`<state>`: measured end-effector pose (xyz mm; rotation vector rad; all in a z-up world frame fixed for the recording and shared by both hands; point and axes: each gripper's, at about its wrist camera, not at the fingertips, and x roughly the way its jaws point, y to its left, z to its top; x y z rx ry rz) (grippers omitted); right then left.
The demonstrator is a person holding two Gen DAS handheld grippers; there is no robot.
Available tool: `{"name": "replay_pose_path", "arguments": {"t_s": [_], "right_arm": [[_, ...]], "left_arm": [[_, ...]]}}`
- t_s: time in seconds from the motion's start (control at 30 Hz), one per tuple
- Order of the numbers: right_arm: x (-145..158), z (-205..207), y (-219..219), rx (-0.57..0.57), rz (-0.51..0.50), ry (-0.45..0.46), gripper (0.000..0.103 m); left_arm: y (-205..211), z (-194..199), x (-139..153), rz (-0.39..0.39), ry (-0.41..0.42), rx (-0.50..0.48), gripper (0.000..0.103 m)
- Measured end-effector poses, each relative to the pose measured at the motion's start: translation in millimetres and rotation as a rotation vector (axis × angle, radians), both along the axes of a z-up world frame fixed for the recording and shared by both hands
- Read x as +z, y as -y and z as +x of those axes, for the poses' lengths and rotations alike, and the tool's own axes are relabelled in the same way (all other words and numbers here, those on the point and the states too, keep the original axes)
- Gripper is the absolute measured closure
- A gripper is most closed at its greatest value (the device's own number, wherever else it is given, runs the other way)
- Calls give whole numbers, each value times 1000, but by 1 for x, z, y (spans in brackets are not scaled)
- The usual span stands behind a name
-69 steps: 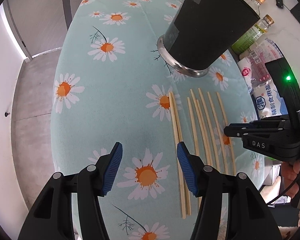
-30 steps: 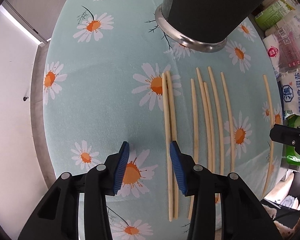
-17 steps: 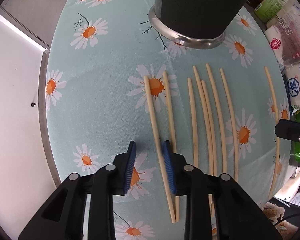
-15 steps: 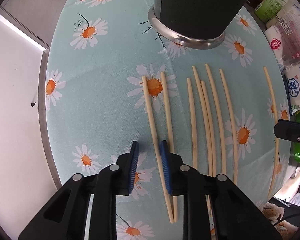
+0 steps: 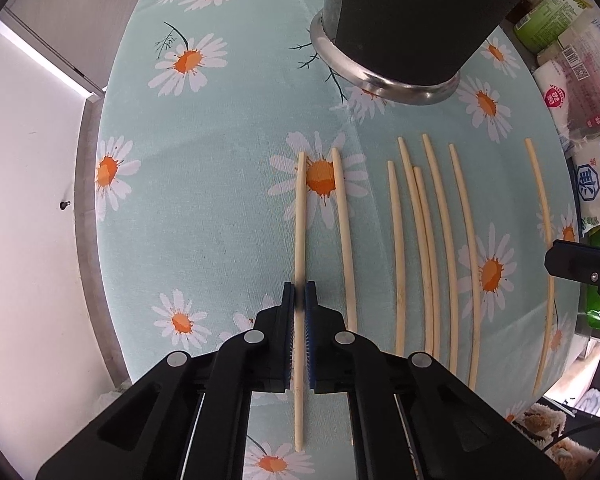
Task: Organize utensils
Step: 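Close the left tool on another chopstick while the right tool holds its chopstick, then lift both held chopsticks and carry them over the black holder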
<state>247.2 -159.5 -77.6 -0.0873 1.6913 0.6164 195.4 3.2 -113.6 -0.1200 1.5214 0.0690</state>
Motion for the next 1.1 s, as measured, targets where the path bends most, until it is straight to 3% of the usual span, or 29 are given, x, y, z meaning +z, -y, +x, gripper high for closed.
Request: {"name": "replay_pose_path", "arguments": {"t_s": [0.37, 0.63, 0.87, 1.1], "right_arm": [[0, 0, 4, -45, 16, -4, 97], [3, -5, 11, -112, 167, -43, 97], [20, -4, 22, -160, 289, 8, 97], [60, -3, 24, -153, 415, 149, 97]], "left_arm": [[-45, -17, 16, -119, 86, 71, 99], [-48, -32, 54, -231, 212, 45, 99], [-39, -36, 83, -293, 332, -1, 99], [-32, -33, 110, -348, 433, -47, 99]]}}
